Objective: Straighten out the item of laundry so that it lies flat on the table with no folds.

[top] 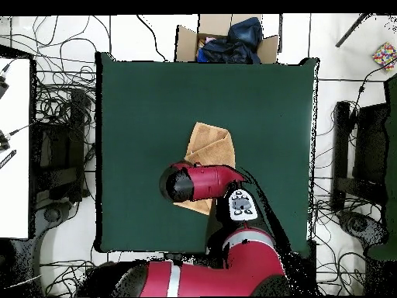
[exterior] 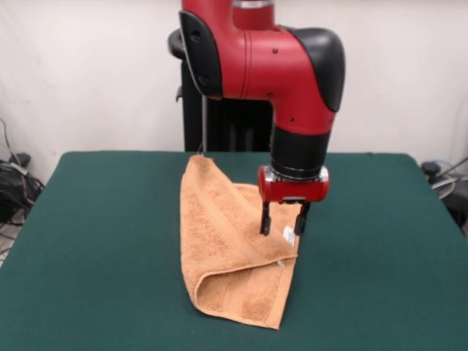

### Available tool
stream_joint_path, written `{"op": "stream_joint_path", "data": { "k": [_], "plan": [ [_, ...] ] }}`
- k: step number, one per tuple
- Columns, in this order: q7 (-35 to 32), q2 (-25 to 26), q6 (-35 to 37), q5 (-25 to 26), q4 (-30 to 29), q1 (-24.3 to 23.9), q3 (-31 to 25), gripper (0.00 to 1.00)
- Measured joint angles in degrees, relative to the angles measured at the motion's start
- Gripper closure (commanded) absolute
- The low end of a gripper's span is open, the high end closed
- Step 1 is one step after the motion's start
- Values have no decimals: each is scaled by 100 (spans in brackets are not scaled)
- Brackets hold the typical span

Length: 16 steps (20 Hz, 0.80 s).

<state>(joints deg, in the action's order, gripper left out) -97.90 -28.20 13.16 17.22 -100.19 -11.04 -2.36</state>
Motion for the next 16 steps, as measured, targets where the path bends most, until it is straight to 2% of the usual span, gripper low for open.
{"op": "stream_joint_path", "data": {
  "k": [8,16],
  "plan": [
    [0,342,-57,-4,6,-27,0,0],
    [0,362,-145,-6,7,-28,5,0]
  ]
}}
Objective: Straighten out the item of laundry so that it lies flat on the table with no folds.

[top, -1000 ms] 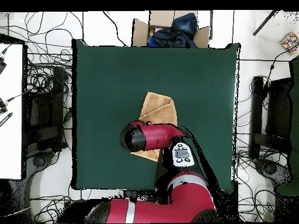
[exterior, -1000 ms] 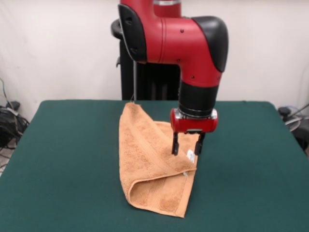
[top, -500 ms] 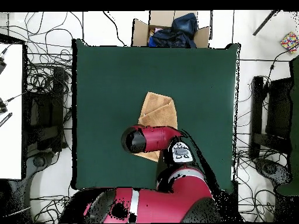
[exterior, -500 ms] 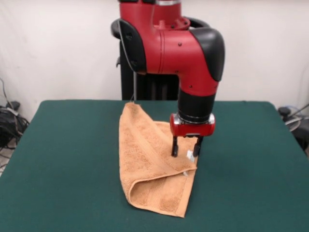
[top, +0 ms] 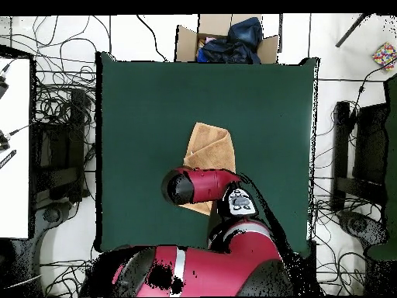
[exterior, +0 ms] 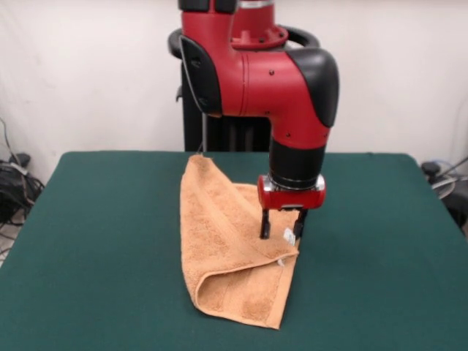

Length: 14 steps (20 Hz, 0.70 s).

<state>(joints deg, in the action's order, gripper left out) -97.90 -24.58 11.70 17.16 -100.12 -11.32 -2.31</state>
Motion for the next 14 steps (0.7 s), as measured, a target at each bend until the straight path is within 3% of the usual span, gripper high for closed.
{"op": "stream_joint_path", "data": {
  "k": [7,8,14],
  "plan": [
    [0,0,0,-1,-1,-9,-2,0],
    [0,-5,-5,0,2,-31,2,100],
    [0,-22,-11,-12,0,-92,-1,100]
  ]
}}
